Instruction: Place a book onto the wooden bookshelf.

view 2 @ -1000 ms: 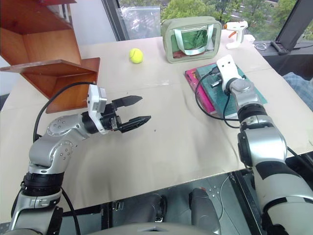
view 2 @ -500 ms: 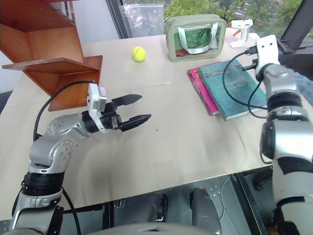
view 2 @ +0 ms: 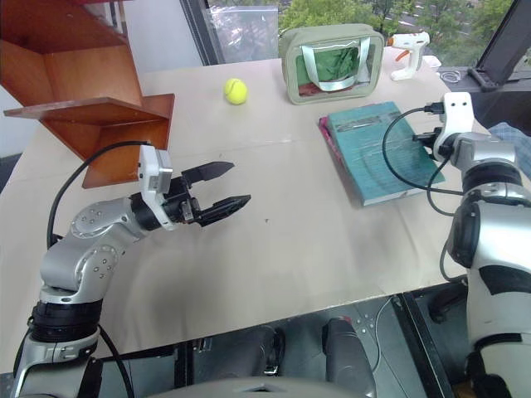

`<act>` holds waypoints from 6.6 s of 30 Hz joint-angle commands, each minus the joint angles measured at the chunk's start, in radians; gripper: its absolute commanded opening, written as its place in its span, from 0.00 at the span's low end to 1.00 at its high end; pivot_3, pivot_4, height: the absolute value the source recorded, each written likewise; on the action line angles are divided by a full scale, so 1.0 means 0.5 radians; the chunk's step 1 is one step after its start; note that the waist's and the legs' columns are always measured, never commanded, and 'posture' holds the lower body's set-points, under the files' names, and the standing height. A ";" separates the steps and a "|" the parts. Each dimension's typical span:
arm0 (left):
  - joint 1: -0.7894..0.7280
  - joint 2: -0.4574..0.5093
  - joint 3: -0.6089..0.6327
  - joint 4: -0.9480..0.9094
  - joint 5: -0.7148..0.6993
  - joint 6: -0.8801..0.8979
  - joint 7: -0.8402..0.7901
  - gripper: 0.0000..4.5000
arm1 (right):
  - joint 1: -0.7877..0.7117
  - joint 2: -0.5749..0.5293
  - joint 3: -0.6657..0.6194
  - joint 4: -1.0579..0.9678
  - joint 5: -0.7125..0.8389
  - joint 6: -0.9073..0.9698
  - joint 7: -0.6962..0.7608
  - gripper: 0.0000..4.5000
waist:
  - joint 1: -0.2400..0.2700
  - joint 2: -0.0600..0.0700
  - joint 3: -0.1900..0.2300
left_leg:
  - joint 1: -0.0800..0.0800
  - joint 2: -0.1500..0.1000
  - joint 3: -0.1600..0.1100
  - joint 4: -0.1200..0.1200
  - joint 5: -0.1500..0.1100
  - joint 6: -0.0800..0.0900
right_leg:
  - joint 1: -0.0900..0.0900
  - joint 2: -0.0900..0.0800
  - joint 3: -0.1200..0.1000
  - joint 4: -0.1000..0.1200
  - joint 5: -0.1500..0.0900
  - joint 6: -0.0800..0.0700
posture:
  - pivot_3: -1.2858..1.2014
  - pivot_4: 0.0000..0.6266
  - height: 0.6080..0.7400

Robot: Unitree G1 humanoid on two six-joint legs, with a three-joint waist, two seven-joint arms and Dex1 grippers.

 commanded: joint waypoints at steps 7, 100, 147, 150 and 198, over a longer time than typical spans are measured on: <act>-0.011 0.051 0.062 -0.063 -0.044 -0.005 -0.004 1.00 | -0.011 -0.007 -0.039 -0.053 0.015 -0.091 -0.094 0.02 | 0.005 0.000 0.000 | -0.001 -0.002 -0.002 0.001 0.000 0.000 | 0.000 0.000 -0.002 0.000 0.000 0.000 | 0.52 0.24 1.00; 0.071 0.274 0.305 0.195 0.055 -0.186 -0.103 1.00 | 0.191 0.746 -0.022 -0.172 0.203 -0.341 0.464 0.02 | -0.055 0.001 -0.001 | 0.000 -0.001 -0.004 0.007 0.000 -0.001 | -0.001 0.000 -0.002 0.009 0.000 0.000 | 0.52 0.24 1.00; -0.321 0.435 0.389 1.032 0.105 -0.213 -0.513 1.00 | 0.629 0.952 1.149 -2.332 0.162 0.556 0.242 0.07 | -0.043 -0.004 -0.003 | 0.001 -0.002 -0.011 0.009 0.006 -0.010 | -0.008 -0.003 -0.013 0.025 0.000 -0.001 | 0.52 0.24 1.00; -0.242 0.469 0.407 0.980 0.114 -0.193 -0.490 1.00 | 0.605 0.925 1.251 -2.180 0.094 0.451 0.382 0.01 | -0.038 -0.004 -0.003 | -0.002 -0.006 -0.014 0.009 0.005 -0.009 | -0.008 -0.001 -0.016 0.021 0.000 -0.001 | 0.52 0.24 1.00; -1.222 0.214 -0.049 1.680 0.125 1.672 -0.328 1.00 | 1.852 0.072 0.350 -3.983 0.543 1.051 0.033 0.74 | 0.039 -0.013 -0.005 | -0.004 -0.013 -0.024 0.018 0.006 -0.008 | -0.003 -0.003 -0.022 0.028 -0.001 0.000 | 0.52 0.24 1.00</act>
